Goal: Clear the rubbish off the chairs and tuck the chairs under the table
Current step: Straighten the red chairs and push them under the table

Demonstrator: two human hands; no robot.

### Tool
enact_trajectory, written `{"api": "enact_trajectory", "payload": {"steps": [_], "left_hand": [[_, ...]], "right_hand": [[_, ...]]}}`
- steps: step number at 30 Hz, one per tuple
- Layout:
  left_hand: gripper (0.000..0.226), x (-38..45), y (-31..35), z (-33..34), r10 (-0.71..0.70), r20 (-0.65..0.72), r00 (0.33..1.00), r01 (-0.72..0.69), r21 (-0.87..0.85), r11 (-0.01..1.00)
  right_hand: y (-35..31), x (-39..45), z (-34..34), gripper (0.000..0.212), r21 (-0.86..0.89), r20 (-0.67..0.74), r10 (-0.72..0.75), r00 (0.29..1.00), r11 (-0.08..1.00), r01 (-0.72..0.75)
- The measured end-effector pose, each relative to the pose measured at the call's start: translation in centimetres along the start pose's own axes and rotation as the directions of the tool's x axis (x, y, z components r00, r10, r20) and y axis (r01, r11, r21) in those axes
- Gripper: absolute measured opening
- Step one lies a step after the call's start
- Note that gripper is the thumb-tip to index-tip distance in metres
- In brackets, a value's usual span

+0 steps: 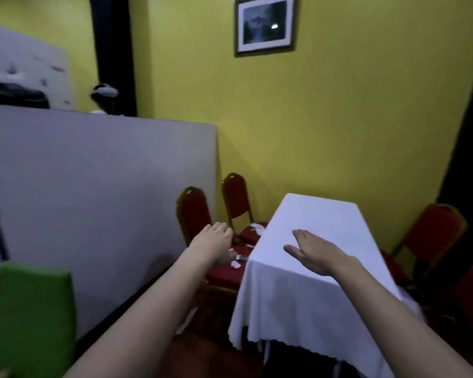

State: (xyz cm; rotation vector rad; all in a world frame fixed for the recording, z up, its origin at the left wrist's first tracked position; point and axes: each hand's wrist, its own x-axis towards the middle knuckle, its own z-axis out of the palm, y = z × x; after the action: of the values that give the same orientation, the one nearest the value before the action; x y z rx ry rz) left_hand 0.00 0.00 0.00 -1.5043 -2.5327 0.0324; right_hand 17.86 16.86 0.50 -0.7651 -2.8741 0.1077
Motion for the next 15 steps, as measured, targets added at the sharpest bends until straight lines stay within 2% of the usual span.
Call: {"api": "enact_trajectory", "payload": {"steps": [4,7,12,15], "left_hand": [[0.059,-1.7,-8.2,4.1,-0.130,0.088,0.988,0.128,0.023,0.992],[0.054,-2.1,-15.5,7.8,-0.218,0.152,0.964,0.224,-0.021,0.974],[0.051,-0.4,-26.2,13.4,-0.325,0.255,0.911,0.337,-0.002,0.941],[0.049,0.9,-31.4,15.9,-0.364,0.336,0.869,0.391,-0.012,0.920]], "right_hand": [[-7.6,6.8,5.4,0.061,0.108,0.116,-0.158,0.981,0.983,0.146],[-13.6,12.5,10.1,0.063,0.141,0.144,-0.268,0.953,0.958,0.248],[-22.1,22.6,16.2,0.066,0.176,0.255,-0.381,0.889,0.922,0.345],[-26.3,27.5,18.0,0.068,0.205,0.283,-0.392,0.875,0.916,0.344]]}}
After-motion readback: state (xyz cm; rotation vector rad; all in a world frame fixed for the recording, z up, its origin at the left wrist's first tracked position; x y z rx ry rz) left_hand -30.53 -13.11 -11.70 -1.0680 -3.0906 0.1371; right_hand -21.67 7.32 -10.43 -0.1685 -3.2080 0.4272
